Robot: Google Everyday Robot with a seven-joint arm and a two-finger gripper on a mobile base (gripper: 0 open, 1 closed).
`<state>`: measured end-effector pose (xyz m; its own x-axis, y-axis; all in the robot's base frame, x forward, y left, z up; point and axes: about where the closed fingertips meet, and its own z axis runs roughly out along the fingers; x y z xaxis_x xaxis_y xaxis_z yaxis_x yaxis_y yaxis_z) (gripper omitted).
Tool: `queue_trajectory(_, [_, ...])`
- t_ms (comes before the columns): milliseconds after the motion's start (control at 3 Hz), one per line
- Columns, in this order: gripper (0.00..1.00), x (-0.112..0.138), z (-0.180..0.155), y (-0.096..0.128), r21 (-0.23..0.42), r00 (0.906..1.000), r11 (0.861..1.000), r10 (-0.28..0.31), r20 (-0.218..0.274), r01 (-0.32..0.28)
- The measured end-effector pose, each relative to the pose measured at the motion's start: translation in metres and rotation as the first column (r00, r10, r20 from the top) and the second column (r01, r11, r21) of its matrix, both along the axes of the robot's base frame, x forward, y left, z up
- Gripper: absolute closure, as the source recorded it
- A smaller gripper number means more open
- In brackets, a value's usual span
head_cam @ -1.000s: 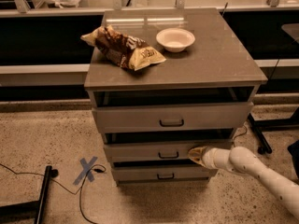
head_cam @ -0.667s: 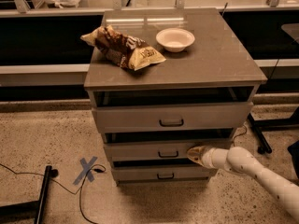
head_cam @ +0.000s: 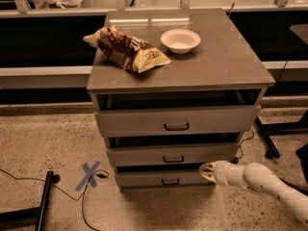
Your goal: Close middle drawer
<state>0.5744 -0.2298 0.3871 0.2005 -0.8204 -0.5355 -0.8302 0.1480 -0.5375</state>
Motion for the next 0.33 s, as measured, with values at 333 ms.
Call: queue_trajectory(333, [1.0, -0.0311, -0.0013, -0.0073, 0.061, 0.9981, 0.998, 0.002, -0.061, 0.001])
